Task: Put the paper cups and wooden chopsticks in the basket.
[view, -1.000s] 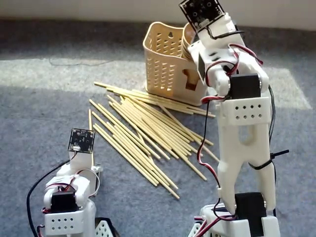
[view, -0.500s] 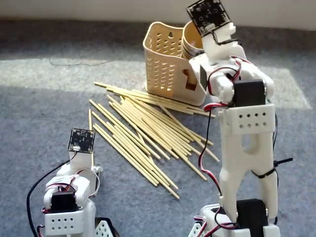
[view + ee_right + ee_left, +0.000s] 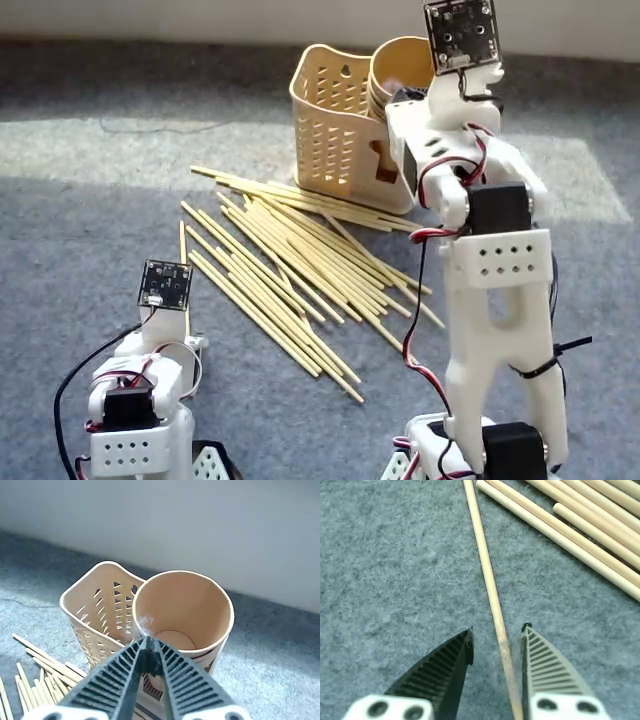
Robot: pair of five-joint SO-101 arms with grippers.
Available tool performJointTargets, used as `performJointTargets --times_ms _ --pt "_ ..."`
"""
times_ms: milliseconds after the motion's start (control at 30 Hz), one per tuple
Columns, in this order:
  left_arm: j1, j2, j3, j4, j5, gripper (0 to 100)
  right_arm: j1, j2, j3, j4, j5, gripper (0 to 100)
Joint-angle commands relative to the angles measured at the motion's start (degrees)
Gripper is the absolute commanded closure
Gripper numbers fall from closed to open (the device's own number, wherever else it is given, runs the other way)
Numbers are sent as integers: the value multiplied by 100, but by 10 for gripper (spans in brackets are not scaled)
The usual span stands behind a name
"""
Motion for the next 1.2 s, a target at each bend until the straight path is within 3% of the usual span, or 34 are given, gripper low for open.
performJointTargets --times_ms 0,367,533,833,967,1167 --pt "-57 -22 110 44 35 839 -13 -224 312 -673 -79 994" --pt "-57 -22 110 44 35 839 -4 -224 1965 -1824 -62 994" --pt "-57 -22 110 44 35 839 4 -286 2000 -1815 -53 994" --pt "-57 -22 110 44 35 839 -259 -1886 1745 -1851 -35 994" --pt "-57 -22 110 44 35 839 -163 -1657 1437 -2000 -35 994" --pt "-57 -22 110 44 35 839 215 -848 1516 -3160 -35 994"
